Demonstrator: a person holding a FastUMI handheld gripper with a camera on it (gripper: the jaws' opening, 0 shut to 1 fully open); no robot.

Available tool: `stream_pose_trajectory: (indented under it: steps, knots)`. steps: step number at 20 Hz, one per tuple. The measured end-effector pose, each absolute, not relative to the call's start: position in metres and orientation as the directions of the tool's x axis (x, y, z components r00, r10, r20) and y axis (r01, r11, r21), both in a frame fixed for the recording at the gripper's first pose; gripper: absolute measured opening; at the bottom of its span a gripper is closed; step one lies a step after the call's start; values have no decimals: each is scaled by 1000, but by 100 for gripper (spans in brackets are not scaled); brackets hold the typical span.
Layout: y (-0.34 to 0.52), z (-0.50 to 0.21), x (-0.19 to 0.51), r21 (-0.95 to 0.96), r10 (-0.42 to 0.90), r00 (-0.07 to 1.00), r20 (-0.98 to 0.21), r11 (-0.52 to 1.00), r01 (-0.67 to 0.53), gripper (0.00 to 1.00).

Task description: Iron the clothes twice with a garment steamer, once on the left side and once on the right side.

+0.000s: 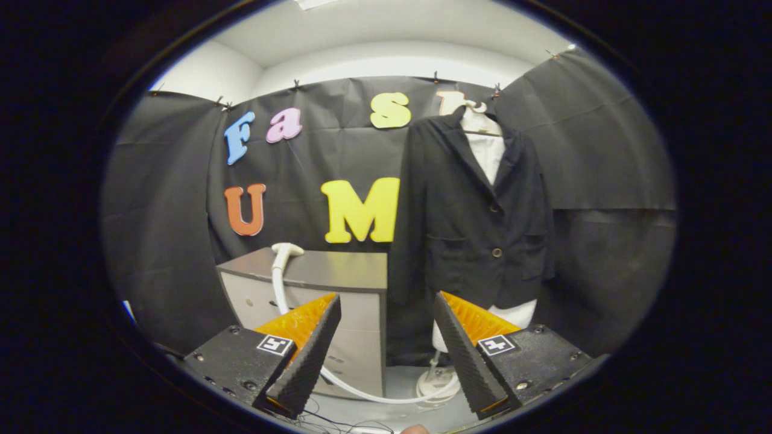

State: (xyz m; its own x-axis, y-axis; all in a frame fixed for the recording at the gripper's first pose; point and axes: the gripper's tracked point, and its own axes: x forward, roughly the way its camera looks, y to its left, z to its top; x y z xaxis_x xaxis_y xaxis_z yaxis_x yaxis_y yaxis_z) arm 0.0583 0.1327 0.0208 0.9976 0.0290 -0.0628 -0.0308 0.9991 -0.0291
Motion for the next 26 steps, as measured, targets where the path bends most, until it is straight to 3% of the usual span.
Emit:
stream_pose_trajectory:
  steps: [15,19,26]
  knots:
    - [325,42,248,112,443,843,-304,896,-431,96]
    - [359,31,299,162,479,777,-408,876,-455,96]
    - [385,-22,362,140,414,685,-600,897,-420,93]
